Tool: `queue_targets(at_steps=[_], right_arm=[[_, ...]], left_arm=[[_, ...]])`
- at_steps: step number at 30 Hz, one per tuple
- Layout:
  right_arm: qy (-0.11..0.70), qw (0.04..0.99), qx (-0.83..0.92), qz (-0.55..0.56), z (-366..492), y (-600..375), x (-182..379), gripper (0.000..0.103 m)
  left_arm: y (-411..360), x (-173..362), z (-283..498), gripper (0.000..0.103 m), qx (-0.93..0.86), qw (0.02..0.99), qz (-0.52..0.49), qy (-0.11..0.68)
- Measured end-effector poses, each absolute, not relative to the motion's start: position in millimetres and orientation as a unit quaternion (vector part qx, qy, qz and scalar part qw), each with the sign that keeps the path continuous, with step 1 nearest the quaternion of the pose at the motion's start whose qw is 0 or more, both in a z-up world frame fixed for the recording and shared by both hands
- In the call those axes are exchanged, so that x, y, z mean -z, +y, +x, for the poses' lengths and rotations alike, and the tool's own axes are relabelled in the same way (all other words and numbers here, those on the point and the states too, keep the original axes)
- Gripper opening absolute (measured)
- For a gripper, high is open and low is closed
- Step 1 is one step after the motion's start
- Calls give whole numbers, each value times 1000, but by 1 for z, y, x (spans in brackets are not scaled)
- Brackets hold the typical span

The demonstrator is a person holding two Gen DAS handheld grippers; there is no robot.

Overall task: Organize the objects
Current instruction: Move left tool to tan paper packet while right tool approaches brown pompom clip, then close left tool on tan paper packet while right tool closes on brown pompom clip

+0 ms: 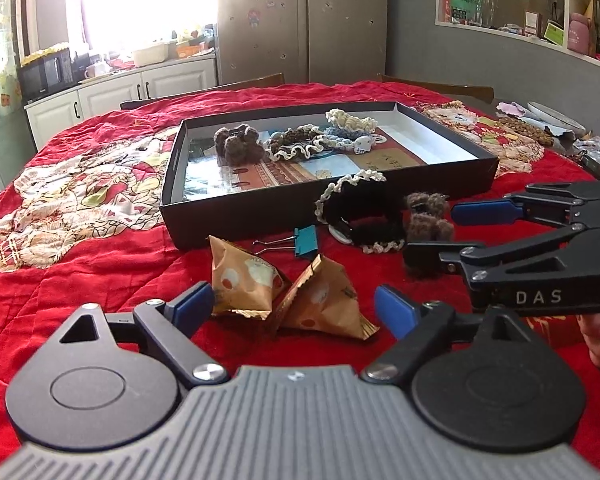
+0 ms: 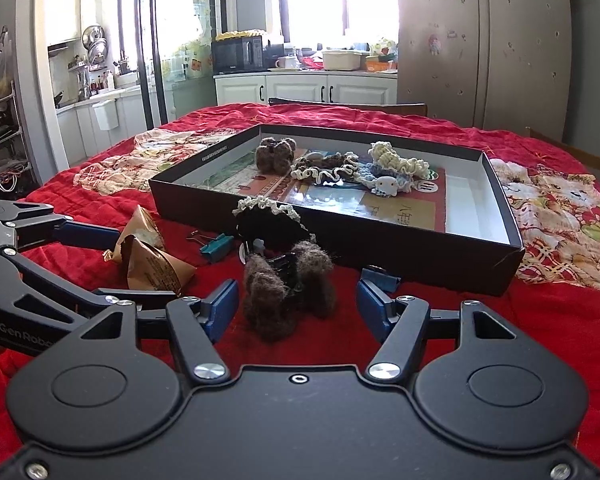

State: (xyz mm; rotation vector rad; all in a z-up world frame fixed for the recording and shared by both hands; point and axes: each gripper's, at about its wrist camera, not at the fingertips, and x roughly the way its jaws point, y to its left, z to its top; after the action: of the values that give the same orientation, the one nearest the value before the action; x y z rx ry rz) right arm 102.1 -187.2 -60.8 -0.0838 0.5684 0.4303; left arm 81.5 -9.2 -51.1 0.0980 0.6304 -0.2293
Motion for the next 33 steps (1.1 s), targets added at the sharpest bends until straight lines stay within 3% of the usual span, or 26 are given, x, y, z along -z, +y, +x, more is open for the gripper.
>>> queue_targets(at_steps=[11, 23, 33], right_arm=[[292, 932, -211, -32, 111, -183, 64, 56], [294, 930, -219, -24, 111, -183, 64, 38], [289, 932, -221, -13, 106, -188, 61, 36]], left_arm=[[-12, 55, 82, 80, 99, 945, 52, 308], [-16, 54, 80, 63, 99, 944, 61, 308], [-15, 49, 75, 55, 111, 943, 64, 308]])
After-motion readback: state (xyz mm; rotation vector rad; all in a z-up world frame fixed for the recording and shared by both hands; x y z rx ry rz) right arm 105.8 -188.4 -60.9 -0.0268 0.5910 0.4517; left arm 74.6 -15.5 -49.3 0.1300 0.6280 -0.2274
